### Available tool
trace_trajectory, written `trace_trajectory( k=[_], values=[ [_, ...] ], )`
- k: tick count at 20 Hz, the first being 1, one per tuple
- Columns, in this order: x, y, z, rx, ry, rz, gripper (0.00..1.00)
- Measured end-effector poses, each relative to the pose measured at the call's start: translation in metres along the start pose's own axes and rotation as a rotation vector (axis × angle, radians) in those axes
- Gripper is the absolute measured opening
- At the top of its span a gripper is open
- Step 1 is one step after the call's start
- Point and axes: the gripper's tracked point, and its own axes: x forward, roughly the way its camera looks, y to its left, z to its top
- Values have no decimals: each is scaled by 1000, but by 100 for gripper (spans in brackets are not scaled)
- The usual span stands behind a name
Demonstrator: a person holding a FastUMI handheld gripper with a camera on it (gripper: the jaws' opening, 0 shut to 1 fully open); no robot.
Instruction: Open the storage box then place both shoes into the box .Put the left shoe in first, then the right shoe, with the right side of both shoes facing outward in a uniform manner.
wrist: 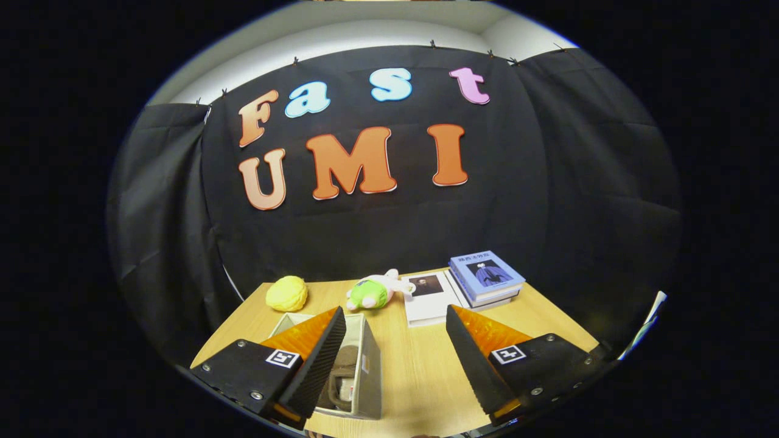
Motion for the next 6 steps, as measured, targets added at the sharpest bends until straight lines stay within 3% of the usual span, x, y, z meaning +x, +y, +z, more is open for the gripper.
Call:
trace_trajectory(
  k=[3, 6],
  values=[
    [-20, -38, 21, -35, -65, -38, 99],
    [-37, -57, 36, -27, -114, -22, 98]
  ],
)
